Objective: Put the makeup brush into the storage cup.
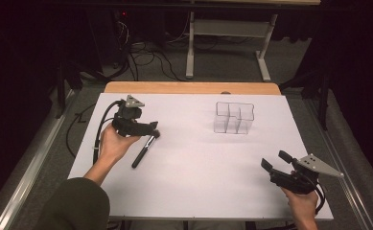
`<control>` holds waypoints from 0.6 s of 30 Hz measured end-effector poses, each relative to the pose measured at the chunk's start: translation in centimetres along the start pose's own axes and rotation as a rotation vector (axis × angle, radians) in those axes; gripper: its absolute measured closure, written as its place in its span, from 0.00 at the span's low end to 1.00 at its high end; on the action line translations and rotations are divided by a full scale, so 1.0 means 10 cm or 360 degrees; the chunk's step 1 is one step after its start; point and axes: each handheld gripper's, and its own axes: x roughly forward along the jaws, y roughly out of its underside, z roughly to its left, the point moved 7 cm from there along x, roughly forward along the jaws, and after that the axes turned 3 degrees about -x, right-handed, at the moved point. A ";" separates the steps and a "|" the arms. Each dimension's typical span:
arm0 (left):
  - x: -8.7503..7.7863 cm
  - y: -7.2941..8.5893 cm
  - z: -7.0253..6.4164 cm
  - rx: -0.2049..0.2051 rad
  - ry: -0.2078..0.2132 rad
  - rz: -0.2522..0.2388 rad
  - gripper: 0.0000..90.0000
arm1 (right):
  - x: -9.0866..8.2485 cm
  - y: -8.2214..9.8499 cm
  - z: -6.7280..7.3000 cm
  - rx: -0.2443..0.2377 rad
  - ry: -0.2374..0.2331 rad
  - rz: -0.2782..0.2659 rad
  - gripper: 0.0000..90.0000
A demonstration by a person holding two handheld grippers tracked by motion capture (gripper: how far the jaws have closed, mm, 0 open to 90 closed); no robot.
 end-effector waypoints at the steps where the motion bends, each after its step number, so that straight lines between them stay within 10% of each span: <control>1: 0.00 0.01 0.00 0.0001 -0.0002 0.0023 0.35 | 0.00 0.00 0.00 0.0001 0.0002 0.0001 0.27; 18: -0.02 0.06 0.01 0.0012 0.0002 0.0216 0.43 | 0.00 0.00 0.00 -0.0007 0.0005 0.0003 0.27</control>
